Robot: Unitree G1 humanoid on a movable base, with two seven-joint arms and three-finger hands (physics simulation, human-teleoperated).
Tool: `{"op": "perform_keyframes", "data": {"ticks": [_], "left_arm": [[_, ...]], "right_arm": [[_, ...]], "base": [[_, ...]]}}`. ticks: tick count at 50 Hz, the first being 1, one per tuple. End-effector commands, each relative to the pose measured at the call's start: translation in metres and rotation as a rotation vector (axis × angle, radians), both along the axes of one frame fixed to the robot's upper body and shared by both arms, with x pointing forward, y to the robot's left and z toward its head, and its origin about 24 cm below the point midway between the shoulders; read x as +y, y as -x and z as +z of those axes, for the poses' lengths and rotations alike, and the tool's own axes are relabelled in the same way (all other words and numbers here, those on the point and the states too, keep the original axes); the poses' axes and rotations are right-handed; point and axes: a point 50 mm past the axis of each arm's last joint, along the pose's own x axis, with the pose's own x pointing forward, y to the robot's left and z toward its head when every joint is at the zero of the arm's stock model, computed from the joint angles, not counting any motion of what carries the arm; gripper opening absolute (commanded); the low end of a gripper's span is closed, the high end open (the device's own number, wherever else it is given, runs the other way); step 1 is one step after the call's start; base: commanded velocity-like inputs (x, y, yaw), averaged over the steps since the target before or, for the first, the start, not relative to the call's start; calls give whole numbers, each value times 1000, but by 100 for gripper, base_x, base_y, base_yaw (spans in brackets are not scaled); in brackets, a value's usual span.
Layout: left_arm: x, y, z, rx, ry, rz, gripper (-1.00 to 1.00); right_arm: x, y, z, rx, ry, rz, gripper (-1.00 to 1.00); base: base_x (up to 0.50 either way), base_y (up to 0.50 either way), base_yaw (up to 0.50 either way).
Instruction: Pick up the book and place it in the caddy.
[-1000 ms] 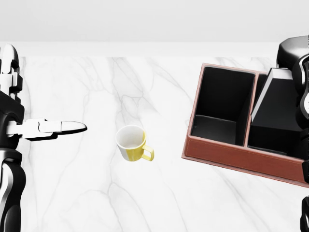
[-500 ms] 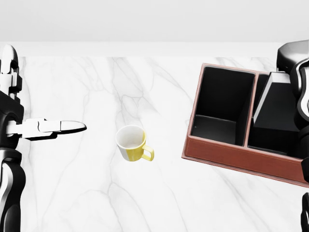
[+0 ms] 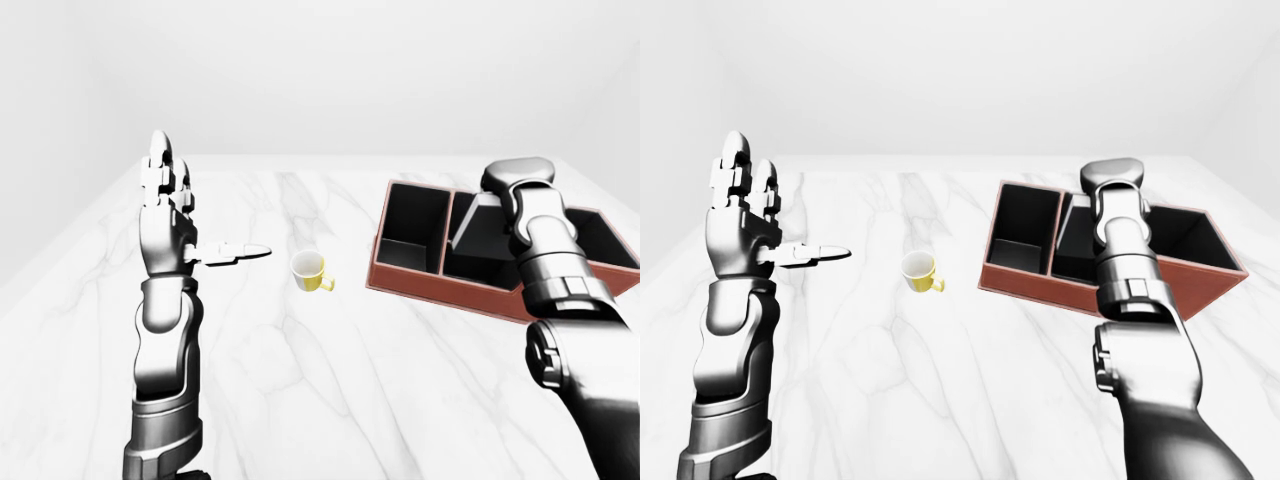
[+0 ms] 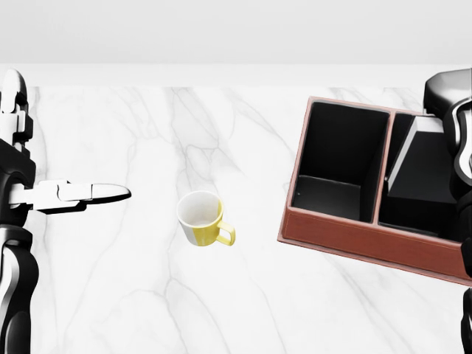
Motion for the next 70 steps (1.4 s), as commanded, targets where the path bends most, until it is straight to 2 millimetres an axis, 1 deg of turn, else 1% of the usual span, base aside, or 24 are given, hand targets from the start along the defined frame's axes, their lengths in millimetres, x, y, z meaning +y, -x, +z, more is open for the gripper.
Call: {"op": "perform_keyframes", "data": {"ticks": [1,13,26,36,46,57,70], "left_arm": [[1,-1,0,2,2,5,100],[1,-1,-1,5,3,7,100],[2,-2,-3,14,-2,15,100],[2,-3,-2,14,1,20,100],[2,-3,-3,18,-1,19,100],[2,-3,-3,19,-3,18,100],[2,-3,-3,16,4,20,100]], "right_arm": [[-2,-3,2,-56,5,15,-100],[-6,-3,-2,-69,14,17,-100],[-7,-4,-3,-90,29,22,-100],[-9,-5,-4,-141,13,27,-100],[-12,-3,-14,-169,-9,27,-100],[-16,0,-24,-154,-2,22,-100],[-18,1,-25,-124,32,17,-100]], "base": [[0,0,0],[0,0,0],[0,0,0],[0,0,0],[0,0,0],[0,0,0],[0,0,0]]}}
